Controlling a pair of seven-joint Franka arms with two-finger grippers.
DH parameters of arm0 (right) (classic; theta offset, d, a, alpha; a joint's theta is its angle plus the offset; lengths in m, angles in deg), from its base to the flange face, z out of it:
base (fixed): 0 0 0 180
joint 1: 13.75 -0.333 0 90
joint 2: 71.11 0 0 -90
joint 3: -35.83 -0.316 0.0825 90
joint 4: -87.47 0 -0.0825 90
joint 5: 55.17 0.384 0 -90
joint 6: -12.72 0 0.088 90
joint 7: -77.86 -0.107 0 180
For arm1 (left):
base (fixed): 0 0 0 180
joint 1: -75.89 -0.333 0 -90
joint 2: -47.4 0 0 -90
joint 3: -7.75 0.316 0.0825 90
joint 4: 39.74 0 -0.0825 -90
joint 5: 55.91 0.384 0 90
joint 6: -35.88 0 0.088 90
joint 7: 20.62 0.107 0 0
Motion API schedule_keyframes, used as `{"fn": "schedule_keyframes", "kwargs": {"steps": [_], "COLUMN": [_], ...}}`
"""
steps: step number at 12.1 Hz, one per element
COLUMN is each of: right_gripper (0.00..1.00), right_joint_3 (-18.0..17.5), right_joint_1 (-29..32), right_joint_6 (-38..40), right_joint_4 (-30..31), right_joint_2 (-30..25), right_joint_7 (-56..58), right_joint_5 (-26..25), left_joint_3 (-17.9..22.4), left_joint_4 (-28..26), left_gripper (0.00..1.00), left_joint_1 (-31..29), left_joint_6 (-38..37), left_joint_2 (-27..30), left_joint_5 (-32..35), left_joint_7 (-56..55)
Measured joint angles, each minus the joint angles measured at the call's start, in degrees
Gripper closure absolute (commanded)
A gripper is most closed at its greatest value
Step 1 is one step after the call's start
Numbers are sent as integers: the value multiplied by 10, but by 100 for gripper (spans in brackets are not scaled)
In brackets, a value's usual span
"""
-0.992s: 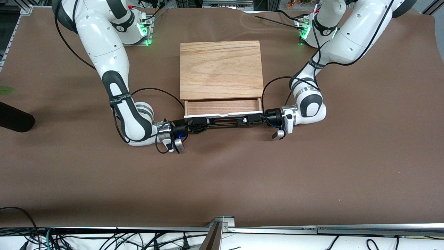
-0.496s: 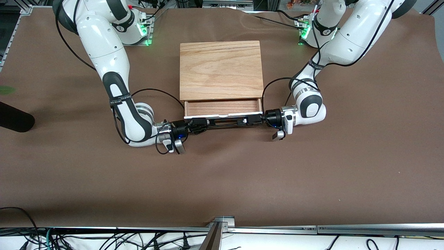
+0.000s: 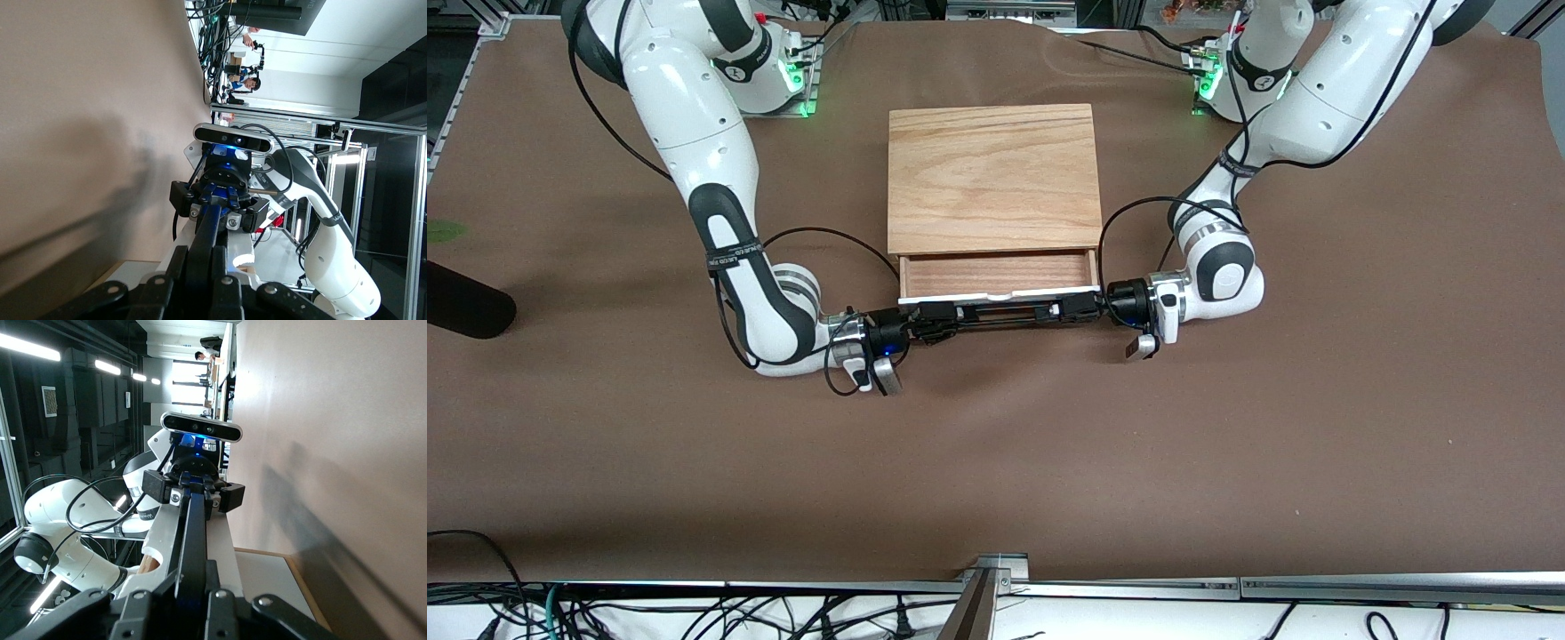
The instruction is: Pull top drawer with both arms simultaneously
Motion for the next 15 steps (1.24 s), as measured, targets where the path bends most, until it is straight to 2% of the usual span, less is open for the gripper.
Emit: {"fn": "schedule_keyframes", "kwargs": {"steps": [15], "right_gripper": [94], "right_joint_3": [0], "right_joint_1": [4], "right_joint_6": [5], "right_joint_4": [-1], "right_joint_2": [1], "right_joint_7": [-11], "right_joint_5": [0], "left_joint_3": [1], "left_joint_4": [2], "left_gripper": [100], "left_joint_1": [4], "left_joint_6": [11], "left_joint_2": [8], "left_joint_5": [7], "left_joint_7": [-13]}}
